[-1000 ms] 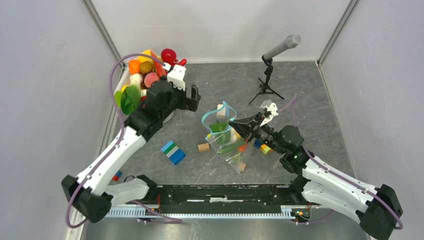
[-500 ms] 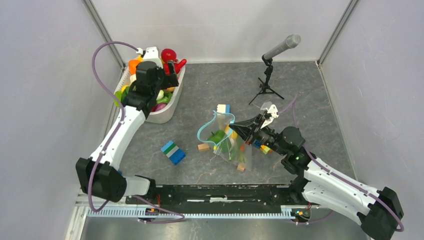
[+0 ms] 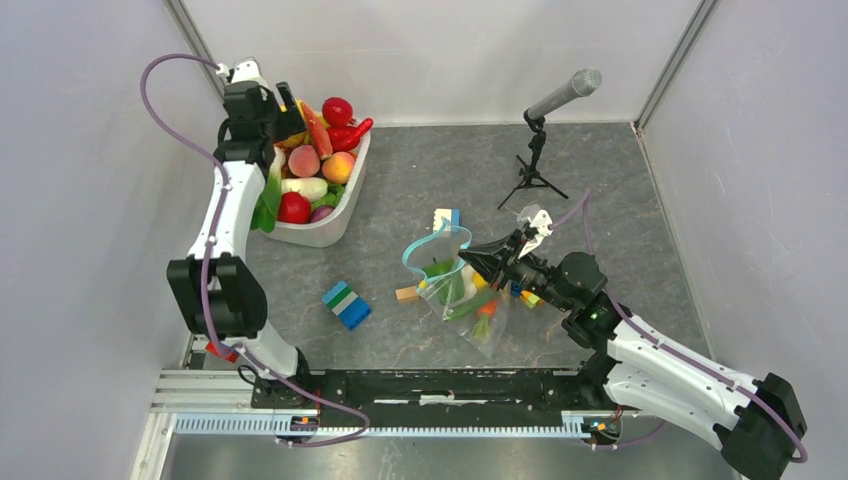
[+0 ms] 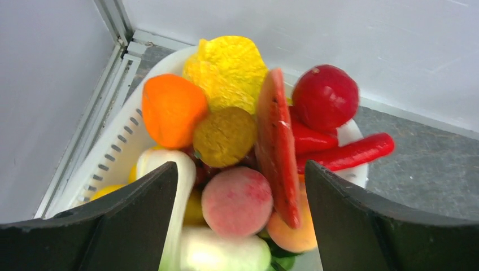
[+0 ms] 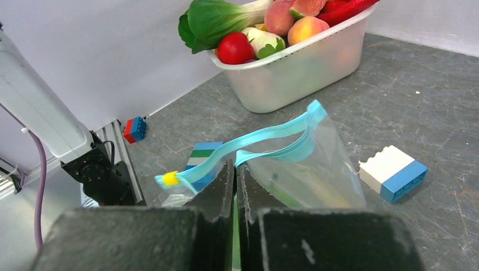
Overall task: Place the food in the zip-top bag and seal the zipper
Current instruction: Pick up the fake fruit from the bin.
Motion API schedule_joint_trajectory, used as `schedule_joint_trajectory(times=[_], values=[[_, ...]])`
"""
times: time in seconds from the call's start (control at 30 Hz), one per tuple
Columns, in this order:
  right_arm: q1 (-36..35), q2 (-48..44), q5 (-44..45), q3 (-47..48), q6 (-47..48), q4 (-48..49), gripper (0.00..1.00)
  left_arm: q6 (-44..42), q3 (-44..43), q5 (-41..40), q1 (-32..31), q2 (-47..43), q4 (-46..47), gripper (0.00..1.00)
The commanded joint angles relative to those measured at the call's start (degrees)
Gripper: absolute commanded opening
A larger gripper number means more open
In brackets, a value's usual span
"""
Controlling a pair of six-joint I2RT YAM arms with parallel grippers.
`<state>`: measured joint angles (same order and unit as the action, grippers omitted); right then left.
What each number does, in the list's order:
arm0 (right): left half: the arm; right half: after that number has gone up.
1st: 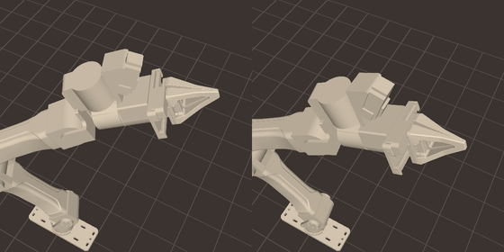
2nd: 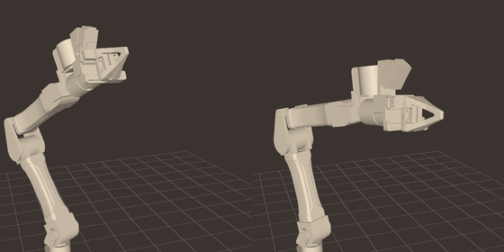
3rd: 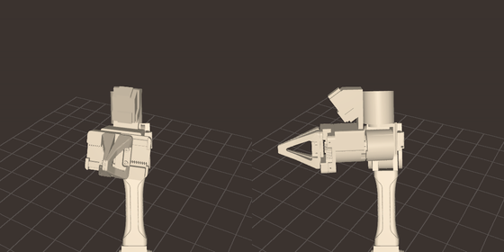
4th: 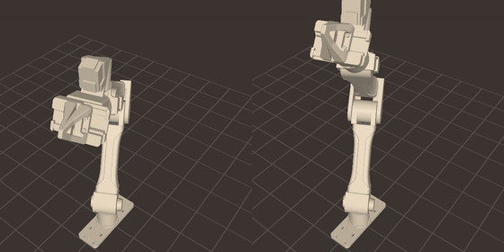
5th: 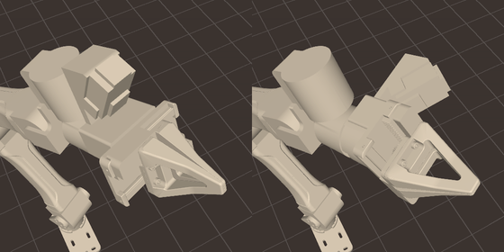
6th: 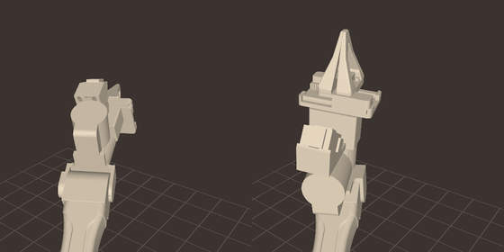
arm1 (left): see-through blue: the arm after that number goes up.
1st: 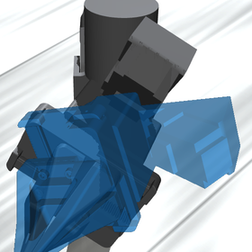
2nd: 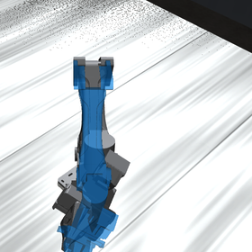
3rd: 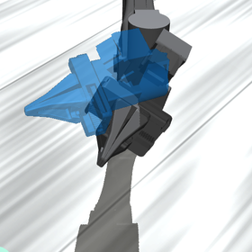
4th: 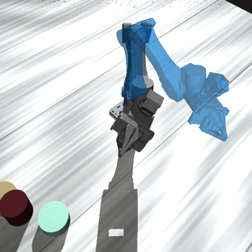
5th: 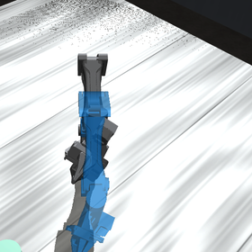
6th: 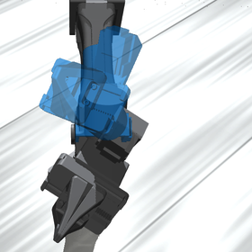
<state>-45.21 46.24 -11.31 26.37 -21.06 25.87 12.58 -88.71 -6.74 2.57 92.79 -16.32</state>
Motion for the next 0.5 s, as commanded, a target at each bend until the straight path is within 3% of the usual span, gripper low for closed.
schedule_joint_trajectory(times=[0.0, 0.47], values=[[0.00, -0.12, 1.32, 1.01, 1.62, 2.52, 0.05, -0.35, -5.60, 5.58, 3.35, 5.04, -2.76, 0.85], [0.02, -1.07, 2.20, -0.38, 1.11, 3.07, 0.05, -0.87, -11.37, 10.78, 4.72, 13.39, -2.21, 0.76]])
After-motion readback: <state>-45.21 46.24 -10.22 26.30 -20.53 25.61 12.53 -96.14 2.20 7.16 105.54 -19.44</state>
